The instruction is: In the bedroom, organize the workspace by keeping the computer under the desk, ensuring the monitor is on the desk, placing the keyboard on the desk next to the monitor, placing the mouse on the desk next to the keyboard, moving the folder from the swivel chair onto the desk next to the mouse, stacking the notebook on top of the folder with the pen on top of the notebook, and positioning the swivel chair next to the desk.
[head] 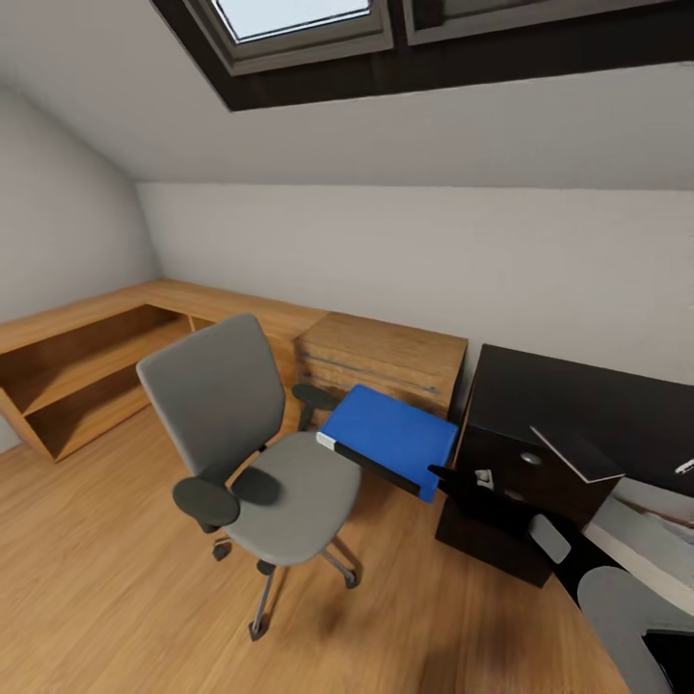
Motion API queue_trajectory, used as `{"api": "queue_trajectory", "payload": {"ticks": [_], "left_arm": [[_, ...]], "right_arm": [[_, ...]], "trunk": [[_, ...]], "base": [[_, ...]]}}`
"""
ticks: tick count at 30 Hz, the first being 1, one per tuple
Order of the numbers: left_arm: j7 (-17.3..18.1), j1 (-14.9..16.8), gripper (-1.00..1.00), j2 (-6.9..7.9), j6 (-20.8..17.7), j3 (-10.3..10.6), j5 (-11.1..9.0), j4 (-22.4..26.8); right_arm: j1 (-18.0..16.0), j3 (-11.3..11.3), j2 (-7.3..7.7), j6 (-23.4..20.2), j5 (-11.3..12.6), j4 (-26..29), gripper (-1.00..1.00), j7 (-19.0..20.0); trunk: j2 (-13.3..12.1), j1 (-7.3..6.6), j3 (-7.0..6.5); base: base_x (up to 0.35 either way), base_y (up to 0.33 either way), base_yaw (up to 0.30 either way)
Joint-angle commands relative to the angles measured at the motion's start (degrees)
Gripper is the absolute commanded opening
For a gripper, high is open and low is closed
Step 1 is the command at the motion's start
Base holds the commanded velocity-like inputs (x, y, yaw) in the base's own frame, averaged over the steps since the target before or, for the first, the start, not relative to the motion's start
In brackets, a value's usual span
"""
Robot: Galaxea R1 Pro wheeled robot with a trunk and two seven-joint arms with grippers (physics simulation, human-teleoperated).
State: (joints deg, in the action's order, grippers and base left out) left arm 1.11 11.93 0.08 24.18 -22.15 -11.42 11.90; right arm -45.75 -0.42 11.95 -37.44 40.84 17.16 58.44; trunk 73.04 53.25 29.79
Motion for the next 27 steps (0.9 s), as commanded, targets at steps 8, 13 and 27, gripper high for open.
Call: {"api": "queue_trajectory", "payload": {"ticks": [8, 13, 27], "left_arm": [[0.2, 0.0, 1.0, -0.08, 0.2, 0.2, -0.6, -0.1], [0.2, 0.0, 1.0, -0.08, 0.1, 0.2, -0.6, -0.1], [0.2, 0.0, 1.0, -0.07, 0.1, 0.1, -0.5, -1.3]], "right_arm": [[0.0, 0.0, -0.02, -0.1, 0.1, 0.0, -1.0, 0.3], [0.0, 0.0, -0.14, 0.0, 0.1, -0.1, -1.0, 0.4], [0.0, -0.1, 0.59, 0.1, -0.1, -0.6, -1.0, 5.5]], "trunk": [[-3.2, -1.77, -1.39], [-5.2, -2.86, -2.28], [-10.8, -5.94, -4.8]], "base": [[0.0, 0.0, -0.037], [0.0, 0.0, -0.002], [0.0, 0.0, 0.0]]}}
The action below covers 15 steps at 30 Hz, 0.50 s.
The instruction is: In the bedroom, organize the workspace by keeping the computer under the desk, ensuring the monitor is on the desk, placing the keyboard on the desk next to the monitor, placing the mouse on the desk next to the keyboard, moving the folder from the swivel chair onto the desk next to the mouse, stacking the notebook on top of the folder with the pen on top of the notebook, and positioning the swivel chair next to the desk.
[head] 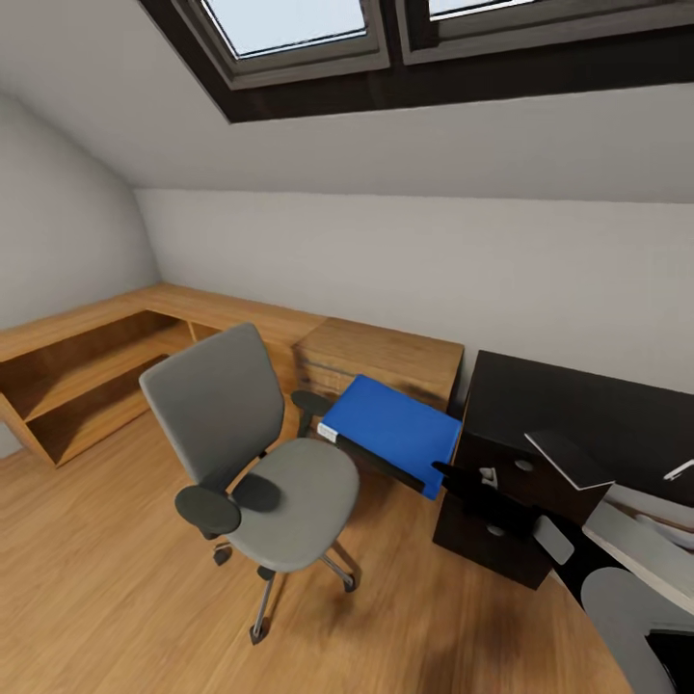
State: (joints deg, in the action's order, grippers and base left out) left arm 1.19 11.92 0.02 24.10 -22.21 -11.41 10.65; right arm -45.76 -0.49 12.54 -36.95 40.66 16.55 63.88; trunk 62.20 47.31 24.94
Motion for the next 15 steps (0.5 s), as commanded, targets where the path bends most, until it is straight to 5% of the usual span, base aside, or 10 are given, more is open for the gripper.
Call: {"api": "queue_trajectory", "payload": {"ticks": [1, 15], "left_arm": [[0.1, 0.0, 1.0, 0.01, 0.2, 0.2, -0.5, -0.1], [0.1, 0.0, 1.0, -0.01, 0.2, 0.2, -0.5, -0.1]], "right_arm": [[0.0, 0.0, 0.01, -0.4, 0.1, -0.1, -1.0, 0.1], [0.0, 0.0, 0.11, -0.4, 0.1, -0.1, -1.0, 0.4]], "trunk": [[-0.4, -0.22, -0.13], [-6.0, -3.3, -2.64]], "base": [[0.0, 0.0, 0.0], [0.0, 0.0, 0.0]]}}
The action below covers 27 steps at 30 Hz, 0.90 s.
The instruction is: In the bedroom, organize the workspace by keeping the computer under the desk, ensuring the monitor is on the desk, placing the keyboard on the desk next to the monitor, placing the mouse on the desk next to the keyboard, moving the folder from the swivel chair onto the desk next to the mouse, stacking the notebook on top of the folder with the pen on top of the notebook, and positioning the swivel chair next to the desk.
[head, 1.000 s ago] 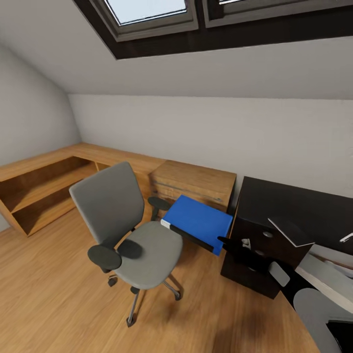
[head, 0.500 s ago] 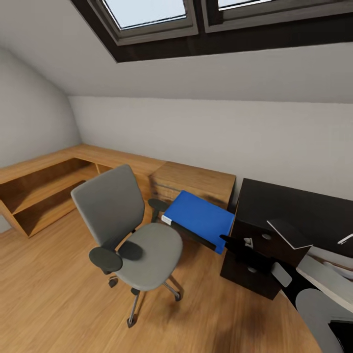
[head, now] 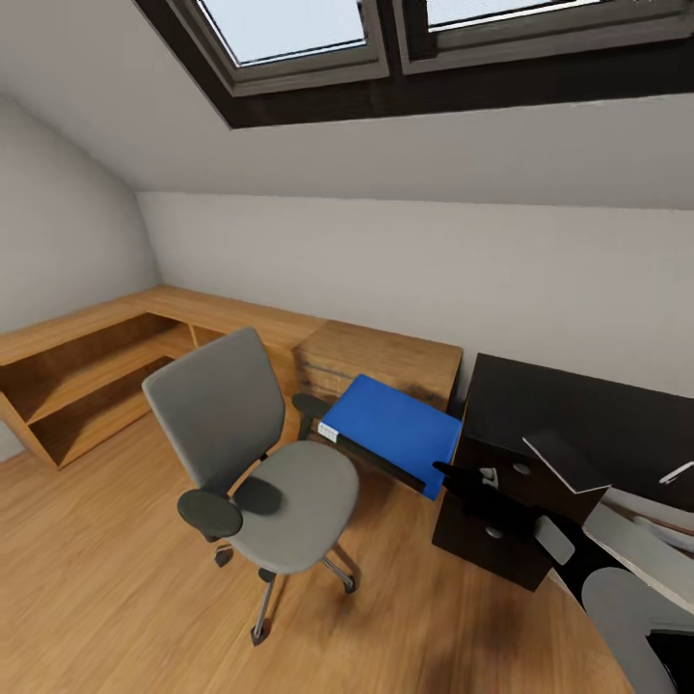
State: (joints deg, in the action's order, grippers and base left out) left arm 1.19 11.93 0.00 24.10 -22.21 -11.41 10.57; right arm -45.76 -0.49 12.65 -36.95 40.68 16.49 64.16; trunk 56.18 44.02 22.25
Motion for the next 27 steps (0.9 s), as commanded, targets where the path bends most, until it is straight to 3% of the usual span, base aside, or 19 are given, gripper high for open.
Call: {"api": "queue_trajectory", "payload": {"ticks": [1, 27], "left_arm": [[0.1, 0.0, 1.0, 0.0, 0.2, 0.2, -0.5, 0.0], [0.1, 0.0, 1.0, -0.2, 0.2, 0.2, -0.5, 0.0]], "right_arm": [[0.0, 0.0, 0.01, -0.4, 0.1, 0.0, -1.0, 0.1], [0.1, 0.0, -0.08, -0.4, 0.1, 0.0, -1.0, 0.1]], "trunk": [[-0.4, -0.22, -0.12], [-10.8, -5.93, -4.79]], "base": [[0.0, 0.0, 0.0], [0.0, 0.0, 0.0]]}}
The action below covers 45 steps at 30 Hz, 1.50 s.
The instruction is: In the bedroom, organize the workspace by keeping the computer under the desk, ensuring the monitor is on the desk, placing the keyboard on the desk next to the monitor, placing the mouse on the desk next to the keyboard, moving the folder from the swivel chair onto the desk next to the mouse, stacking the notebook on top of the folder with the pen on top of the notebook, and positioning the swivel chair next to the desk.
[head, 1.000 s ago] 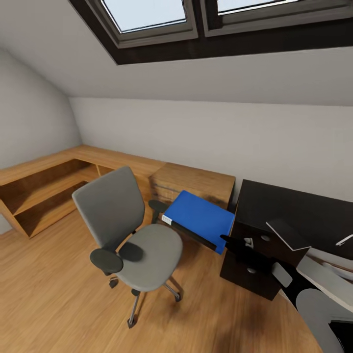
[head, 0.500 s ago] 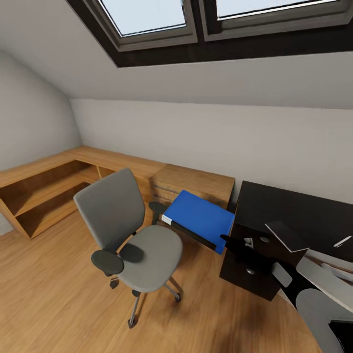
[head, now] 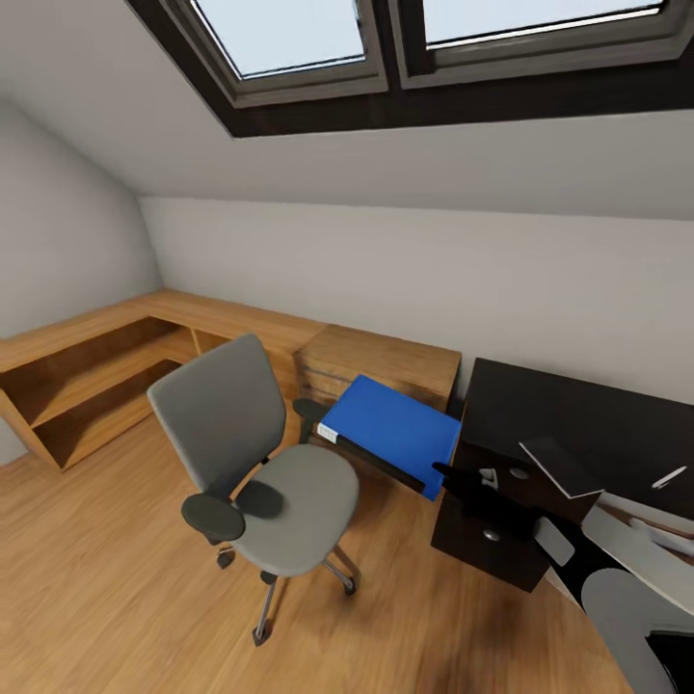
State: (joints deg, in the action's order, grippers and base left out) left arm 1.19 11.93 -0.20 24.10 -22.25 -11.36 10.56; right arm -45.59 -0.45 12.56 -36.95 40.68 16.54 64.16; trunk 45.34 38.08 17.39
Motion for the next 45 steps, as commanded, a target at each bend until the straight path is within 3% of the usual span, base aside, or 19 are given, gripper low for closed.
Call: {"api": "queue_trajectory", "payload": {"ticks": [1, 45], "left_arm": [[0.1, 0.0, 1.0, -0.01, 0.2, 0.2, -0.6, 0.0], [0.1, 0.0, 1.0, -0.07, 0.2, 0.2, -0.6, 0.0]], "right_arm": [[0.0, 0.0, 0.01, -0.4, 0.1, 0.0, -1.0, 0.1], [0.0, -0.1, 0.04, -0.5, 0.2, 0.2, -1.0, 0.1]], "trunk": [[-0.4, -0.22, -0.11], [-18.0, -9.88, -8.01]], "base": [[0.0, 0.0, 0.0], [0.0, 0.0, 0.0]]}}
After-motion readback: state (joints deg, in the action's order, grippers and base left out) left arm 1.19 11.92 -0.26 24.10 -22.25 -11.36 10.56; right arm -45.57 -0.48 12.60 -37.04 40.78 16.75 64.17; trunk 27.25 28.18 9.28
